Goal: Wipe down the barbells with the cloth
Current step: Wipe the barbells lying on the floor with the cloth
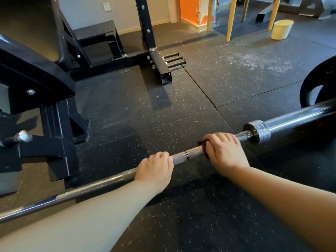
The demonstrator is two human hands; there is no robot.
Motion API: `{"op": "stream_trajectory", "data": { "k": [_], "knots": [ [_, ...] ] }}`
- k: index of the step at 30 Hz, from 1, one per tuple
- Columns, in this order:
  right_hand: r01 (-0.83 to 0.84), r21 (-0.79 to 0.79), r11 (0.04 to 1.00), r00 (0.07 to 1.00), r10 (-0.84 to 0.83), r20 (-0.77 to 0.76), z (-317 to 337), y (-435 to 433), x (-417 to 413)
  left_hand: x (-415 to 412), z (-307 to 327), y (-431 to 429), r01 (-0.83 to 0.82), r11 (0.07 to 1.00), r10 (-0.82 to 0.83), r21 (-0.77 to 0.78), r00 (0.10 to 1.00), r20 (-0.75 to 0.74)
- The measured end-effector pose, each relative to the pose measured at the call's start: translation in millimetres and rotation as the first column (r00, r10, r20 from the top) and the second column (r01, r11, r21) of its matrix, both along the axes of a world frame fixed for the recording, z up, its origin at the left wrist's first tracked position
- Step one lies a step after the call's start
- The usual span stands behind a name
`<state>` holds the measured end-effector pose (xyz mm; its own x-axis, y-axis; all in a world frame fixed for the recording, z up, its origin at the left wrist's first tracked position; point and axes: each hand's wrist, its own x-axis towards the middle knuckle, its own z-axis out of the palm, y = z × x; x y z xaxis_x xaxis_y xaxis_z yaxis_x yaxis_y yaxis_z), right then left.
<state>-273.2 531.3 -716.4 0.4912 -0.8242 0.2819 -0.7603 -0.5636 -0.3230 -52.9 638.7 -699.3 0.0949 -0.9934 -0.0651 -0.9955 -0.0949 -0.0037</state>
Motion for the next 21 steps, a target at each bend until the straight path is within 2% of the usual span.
{"op": "stream_trajectory", "data": {
  "k": [2,4,10,13,15,19,21],
  "knots": [
    [0.161,0.028,0.987,0.984,-0.163,0.07,-4,4,4,5,0,3,0.007,1.0,-0.008,0.011,1.0,0.019],
    [0.202,0.027,0.979,0.977,-0.204,0.059,-10,19,26,9,1,7,-0.001,1.0,0.001,0.006,1.0,0.025],
    [-0.035,0.039,0.999,0.999,0.035,0.006,-12,47,73,18,2,16,-0.08,0.995,0.079,-0.058,0.997,-0.021],
    [-0.158,0.027,0.987,0.983,0.16,-0.094,-4,29,56,27,1,19,-0.015,0.999,0.015,-0.035,1.0,0.017],
    [-0.11,0.029,0.994,0.991,0.112,-0.07,-3,21,44,31,2,22,0.043,0.999,-0.042,-0.001,0.998,0.052],
    [0.152,0.062,0.986,0.983,-0.157,0.092,-12,47,67,34,2,24,0.052,0.999,-0.053,0.01,0.995,0.088],
    [0.13,0.042,0.991,0.988,-0.133,0.081,-16,61,88,32,3,24,-0.034,0.999,0.034,-0.022,0.999,0.026]
  ]
}}
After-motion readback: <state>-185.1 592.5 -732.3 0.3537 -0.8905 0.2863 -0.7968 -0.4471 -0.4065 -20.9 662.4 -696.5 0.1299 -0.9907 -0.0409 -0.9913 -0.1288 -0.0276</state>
